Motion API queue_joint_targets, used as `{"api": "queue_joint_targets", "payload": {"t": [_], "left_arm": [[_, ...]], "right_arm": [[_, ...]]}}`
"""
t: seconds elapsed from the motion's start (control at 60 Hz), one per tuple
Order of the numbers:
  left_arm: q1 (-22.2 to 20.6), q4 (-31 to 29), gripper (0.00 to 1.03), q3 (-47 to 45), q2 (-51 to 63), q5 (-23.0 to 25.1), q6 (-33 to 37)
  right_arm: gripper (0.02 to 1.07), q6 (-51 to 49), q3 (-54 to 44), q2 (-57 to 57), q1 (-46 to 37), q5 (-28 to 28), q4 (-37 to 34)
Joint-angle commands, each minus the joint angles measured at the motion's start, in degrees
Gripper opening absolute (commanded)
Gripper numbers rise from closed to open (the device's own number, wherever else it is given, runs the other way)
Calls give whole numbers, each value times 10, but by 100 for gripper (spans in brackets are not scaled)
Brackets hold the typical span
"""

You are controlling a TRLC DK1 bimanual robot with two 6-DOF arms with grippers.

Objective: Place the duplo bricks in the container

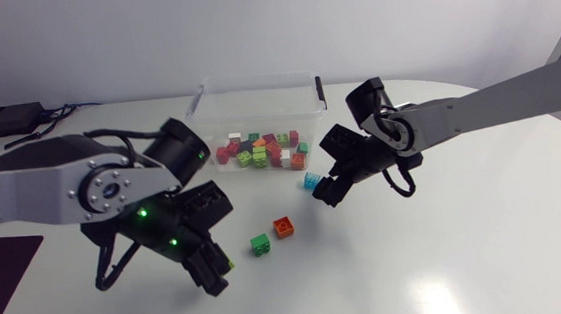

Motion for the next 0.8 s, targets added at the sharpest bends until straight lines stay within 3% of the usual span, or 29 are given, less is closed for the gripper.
{"api": "queue_joint_targets", "payload": {"t": [0.0, 0.15, 0.467, 0.617, 0.783], "left_arm": [[27, -6, 25, 39, -31, 19, 16], [61, 3, 25, 76, -62, 47, 16], [119, 66, 25, 139, -59, 94, -9], [142, 97, 25, 169, -35, 119, -26], [158, 153, 25, 187, -14, 121, -60]], "right_arm": [[93, -19, 24, 30, 6, -3, 2], [79, -40, 56, 66, 6, -2, 9], [78, -47, 114, 134, 5, 12, 8], [40, -55, 124, 153, 3, 20, 7], [23, -55, 114, 130, -8, 15, -11]]}}
